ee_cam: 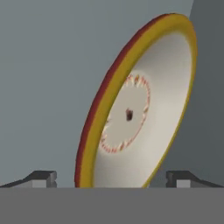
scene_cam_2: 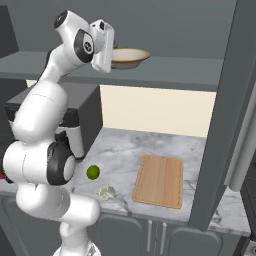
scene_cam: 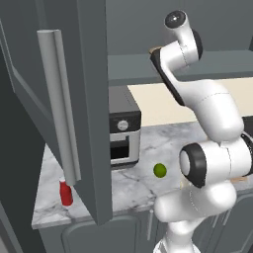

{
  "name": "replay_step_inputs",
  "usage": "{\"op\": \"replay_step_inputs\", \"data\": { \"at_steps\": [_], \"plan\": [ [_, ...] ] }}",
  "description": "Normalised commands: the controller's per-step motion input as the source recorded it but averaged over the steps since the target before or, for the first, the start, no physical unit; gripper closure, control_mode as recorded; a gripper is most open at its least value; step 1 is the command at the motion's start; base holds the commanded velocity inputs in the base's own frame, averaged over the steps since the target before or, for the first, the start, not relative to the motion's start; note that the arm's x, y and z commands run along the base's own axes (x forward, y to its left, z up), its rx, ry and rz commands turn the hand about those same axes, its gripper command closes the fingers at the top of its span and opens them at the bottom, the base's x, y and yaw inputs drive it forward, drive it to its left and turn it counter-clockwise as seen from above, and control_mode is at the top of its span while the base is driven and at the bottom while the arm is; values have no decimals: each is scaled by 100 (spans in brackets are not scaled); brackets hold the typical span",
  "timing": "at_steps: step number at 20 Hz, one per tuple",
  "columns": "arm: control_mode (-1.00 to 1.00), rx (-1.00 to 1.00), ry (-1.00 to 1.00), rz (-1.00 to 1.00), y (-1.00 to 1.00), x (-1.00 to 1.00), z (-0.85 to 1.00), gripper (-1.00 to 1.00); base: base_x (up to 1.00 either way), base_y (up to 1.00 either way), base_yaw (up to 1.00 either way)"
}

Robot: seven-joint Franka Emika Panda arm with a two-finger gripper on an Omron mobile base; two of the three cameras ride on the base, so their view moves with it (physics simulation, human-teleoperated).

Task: Open the cabinet. Place the bowl and condiment on the counter. Then place the lime and garlic on the cutting board.

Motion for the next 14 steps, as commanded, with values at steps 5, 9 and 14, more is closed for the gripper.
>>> {"op": "replay_step_inputs", "data": {
  "at_steps": [5, 9, 14],
  "plan": [
    [-100, 0, 7, -8, -6, 13, -7, -100, 0, 0, 0],
    [-100, 0, 3, -4, -2, 14, -4, -100, 0, 0, 0],
    [-100, 0, 0, 0, -16, 41, -15, -100, 0, 0, 0]
  ]
}}
